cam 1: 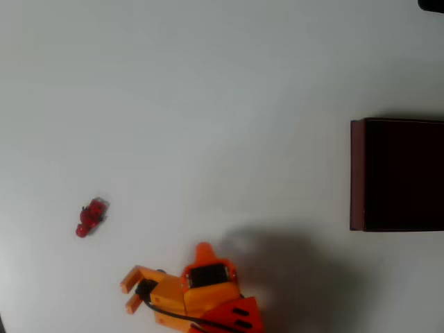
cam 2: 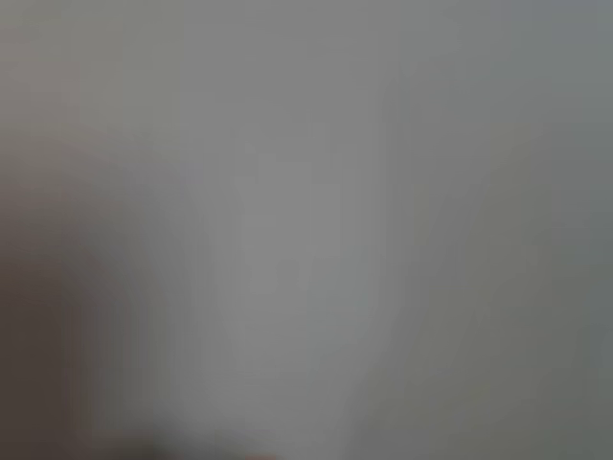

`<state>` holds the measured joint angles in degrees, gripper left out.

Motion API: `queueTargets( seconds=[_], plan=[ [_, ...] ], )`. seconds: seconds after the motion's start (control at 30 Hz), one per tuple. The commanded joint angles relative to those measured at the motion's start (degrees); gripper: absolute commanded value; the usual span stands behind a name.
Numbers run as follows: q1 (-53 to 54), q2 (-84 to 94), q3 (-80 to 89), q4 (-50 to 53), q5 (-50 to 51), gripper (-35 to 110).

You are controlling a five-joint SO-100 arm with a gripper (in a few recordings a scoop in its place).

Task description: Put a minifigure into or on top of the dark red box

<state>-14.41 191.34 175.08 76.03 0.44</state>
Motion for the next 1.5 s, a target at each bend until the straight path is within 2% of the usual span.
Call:
queueTargets(
  seconds=[0.0,1.27,1.33,1.47],
  plan=[
    [-1.49,0.53,-2.90,1.23,-0.79,1],
    [-1.14,0.53,-2.90,1.23,-0.44,0],
    [-0.97,0.53,-2.90,1.23,-0.35,11],
    [-0.62,0.53,-2.90,1.23,-0.26,5]
  ],
)
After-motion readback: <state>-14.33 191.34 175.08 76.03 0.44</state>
